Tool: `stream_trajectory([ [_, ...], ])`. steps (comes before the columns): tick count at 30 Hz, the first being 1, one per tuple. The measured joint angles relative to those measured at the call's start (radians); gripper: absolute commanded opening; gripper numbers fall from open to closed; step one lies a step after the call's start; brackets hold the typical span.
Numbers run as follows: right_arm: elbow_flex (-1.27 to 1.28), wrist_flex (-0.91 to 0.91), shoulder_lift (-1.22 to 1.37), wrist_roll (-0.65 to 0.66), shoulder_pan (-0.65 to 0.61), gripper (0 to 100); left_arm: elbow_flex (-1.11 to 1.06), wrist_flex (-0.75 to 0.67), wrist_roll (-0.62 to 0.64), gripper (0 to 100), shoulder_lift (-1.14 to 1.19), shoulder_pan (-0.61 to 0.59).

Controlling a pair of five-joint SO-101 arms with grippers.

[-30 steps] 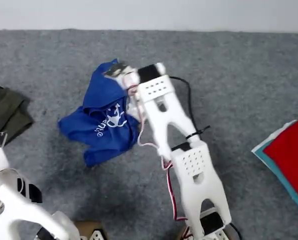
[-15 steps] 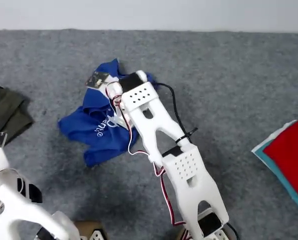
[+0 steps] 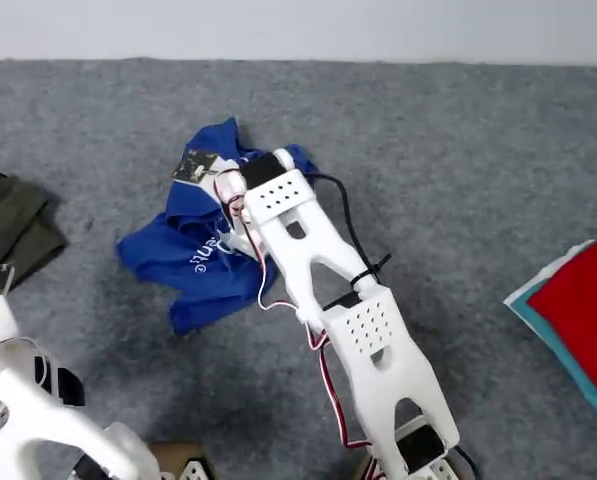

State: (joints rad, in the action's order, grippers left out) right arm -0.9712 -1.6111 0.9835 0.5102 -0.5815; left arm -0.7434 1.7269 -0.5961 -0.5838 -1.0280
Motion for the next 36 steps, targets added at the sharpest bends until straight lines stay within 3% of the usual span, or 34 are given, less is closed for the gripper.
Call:
stream_trajectory([
  [8,0.000,-0.140,0.000,0.003,0.089,0.9,0.000,0.000,0.000,18,0.000,0.000],
  [15,0.028,-0.146,-0.080,0.006,0.207,0.9,0.000,0.000,0.000,18,0.000,0.000],
  [23,0.446,-0.146,-0.344,0.097,0.362,0.9,0.000,0.000,0.000,18,0.000,0.000],
  [30,0.778,-0.146,-0.502,0.175,0.589,1.3,0.000,0.000,0.000,18,0.000,0.000],
  [33,0.789,-0.141,-0.506,0.176,0.669,8.0,0.000,0.000,0.000,18,0.000,0.017],
  [36,0.789,-0.141,-0.508,0.176,0.675,25.1,0.006,0.000,0.000,18,0.000,0.114],
])
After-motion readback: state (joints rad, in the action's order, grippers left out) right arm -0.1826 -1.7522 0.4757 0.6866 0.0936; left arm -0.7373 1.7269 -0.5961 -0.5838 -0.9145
